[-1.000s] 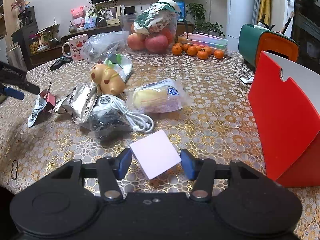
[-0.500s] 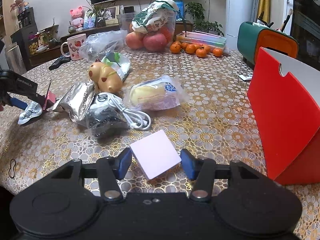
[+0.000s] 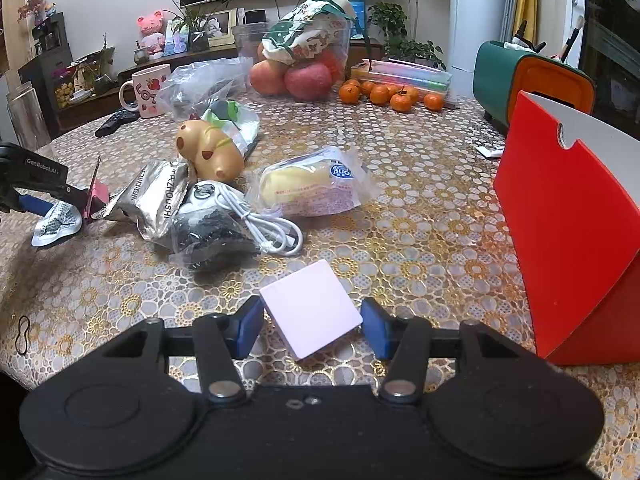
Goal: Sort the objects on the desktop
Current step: 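Lift the blister pack with the left gripper, leaving the binder clip behind, then carry blister pack and sticky note into the red box and release both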
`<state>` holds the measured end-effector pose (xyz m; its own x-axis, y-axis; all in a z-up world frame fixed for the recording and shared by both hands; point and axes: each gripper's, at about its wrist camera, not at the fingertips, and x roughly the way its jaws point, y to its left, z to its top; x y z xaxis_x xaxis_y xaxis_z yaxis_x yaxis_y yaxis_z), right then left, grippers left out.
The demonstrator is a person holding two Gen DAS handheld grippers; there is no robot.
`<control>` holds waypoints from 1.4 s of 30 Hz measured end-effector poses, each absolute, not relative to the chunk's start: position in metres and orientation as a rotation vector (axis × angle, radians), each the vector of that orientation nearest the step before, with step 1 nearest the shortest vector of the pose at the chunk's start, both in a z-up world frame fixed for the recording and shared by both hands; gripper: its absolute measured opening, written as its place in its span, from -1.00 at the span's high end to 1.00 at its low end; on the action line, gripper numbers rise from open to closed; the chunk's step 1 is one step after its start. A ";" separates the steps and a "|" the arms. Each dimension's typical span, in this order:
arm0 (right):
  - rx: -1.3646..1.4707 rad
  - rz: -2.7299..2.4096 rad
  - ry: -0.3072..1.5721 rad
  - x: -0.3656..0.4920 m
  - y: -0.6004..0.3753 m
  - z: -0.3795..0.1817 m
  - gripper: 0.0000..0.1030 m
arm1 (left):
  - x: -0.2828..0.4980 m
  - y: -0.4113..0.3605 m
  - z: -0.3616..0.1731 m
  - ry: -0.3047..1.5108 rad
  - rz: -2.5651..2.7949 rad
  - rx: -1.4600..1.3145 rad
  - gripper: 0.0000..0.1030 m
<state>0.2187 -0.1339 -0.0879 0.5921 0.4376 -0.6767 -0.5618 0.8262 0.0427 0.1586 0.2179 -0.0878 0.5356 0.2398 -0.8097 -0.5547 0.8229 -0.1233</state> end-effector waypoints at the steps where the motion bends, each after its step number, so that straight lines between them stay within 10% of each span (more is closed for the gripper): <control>1: -0.184 0.584 0.733 0.218 -0.134 -0.087 -0.03 | 0.157 0.217 -0.087 0.889 0.486 -0.393 -0.15; 42: -0.147 0.489 0.581 0.189 -0.234 -0.017 -0.03 | 0.148 0.037 0.013 0.764 0.145 -0.208 -0.15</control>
